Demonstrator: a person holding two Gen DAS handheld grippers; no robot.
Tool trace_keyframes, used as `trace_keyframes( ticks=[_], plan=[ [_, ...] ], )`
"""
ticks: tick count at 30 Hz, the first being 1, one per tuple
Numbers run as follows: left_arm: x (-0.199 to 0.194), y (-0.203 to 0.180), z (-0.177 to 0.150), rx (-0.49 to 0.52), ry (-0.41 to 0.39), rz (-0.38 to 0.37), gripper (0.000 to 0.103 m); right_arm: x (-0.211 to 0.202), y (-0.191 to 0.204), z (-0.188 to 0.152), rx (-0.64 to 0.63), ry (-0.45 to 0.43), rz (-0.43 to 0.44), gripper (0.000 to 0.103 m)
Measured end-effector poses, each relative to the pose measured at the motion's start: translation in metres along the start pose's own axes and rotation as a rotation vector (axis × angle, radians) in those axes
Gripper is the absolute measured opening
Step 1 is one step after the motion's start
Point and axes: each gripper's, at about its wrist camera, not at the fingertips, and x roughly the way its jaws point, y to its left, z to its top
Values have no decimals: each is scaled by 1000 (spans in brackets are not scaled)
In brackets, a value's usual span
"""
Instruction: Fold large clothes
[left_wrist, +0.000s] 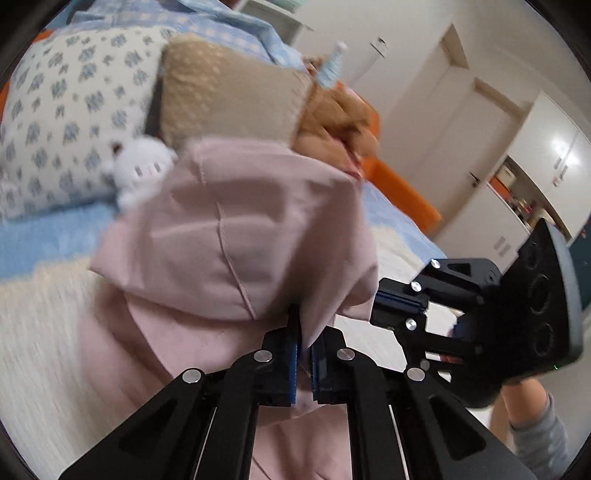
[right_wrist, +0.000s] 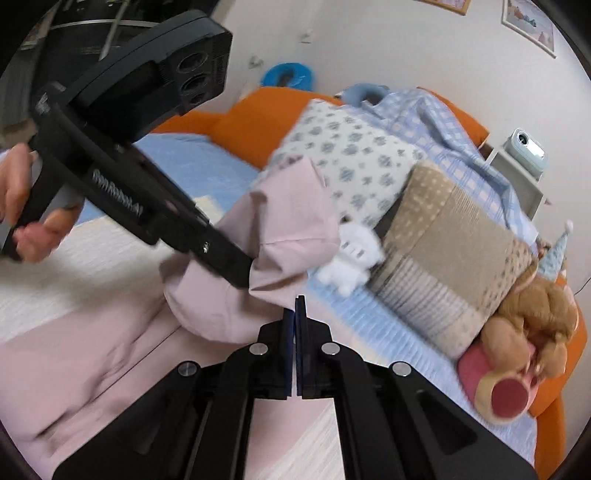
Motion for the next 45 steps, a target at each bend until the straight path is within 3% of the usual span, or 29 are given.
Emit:
trace_keyframes(
  ticks=[4,7,9,13,17,20,22,26,27,29,31,33,37,41,45],
  plan=[
    [17,-20,-71,-65,78,-17,12,-19,34,-43,31,70,42,2],
    [38,-1,-110,-193,94,-9,12,0,56,-73,100,171,58,14],
    [53,22,-134,-301,83,-8,13,2,67,-84,143,202,72,34],
    [70,56,-166,-444,29,-55,13,-23,67,-79,186,129,35,41],
    [78,46,-168,-381,33,-28,13,-29,32,-40,374,18,68,43],
    [81,42,-171,-358,31,-33,13,-1,9,-9,552,-28,168,43],
    [79,41,-177,-348,5,-38,13,34,4,11,557,-58,208,39],
    [70,30,-191,-301,-17,-54,13,118,5,32,578,71,227,18],
    [67,27,-192,-278,-15,-59,13,130,12,30,560,101,233,12],
    [57,23,-198,-260,-5,-93,14,151,33,17,487,186,236,10],
    [40,28,-206,-286,-7,-154,26,165,54,-4,422,281,229,9],
    [19,32,-213,-305,-17,-177,28,174,71,-32,402,347,238,9],
    [-11,40,-199,-329,-48,-154,29,161,75,-55,427,325,282,8],
    [-31,58,-155,-312,-103,-81,40,139,71,-59,410,368,314,9],
    [-18,62,-134,-274,-27,21,43,99,63,-73,437,347,333,9]
  ],
)
